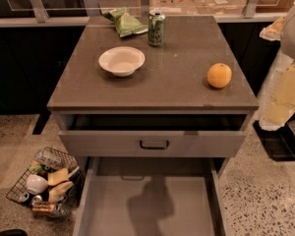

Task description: Place orange into middle drawer

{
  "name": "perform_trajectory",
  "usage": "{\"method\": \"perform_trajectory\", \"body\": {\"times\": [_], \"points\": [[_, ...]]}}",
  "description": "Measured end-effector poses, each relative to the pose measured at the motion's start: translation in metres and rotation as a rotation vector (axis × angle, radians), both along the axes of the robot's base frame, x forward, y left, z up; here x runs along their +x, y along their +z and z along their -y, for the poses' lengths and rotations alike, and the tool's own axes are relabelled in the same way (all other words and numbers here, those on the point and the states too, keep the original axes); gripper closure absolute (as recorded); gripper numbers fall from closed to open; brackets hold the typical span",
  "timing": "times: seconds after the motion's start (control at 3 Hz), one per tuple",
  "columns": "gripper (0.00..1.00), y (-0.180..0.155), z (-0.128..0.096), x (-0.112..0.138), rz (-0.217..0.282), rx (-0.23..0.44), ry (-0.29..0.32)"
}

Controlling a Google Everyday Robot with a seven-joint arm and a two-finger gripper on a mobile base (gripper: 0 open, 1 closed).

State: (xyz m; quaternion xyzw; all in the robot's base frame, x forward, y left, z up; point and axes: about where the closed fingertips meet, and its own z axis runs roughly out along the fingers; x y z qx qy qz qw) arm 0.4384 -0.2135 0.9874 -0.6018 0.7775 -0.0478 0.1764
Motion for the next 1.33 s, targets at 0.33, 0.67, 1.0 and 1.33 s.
{"method": "perform_trajectory", "body": {"times": [0.33,0.67,1.0,1.33], "points": [[0.0,0.0,0.0,0.0,0.0,0.0,0.0],[0.0,0.002,0.002,0.005,0.025,0.02,0.002],[0.0,0.001,0.007,0.028,0.099,0.094,0.022],[0.0,-0.024,0.014,0.06,0.195,0.247,0.069]]}}
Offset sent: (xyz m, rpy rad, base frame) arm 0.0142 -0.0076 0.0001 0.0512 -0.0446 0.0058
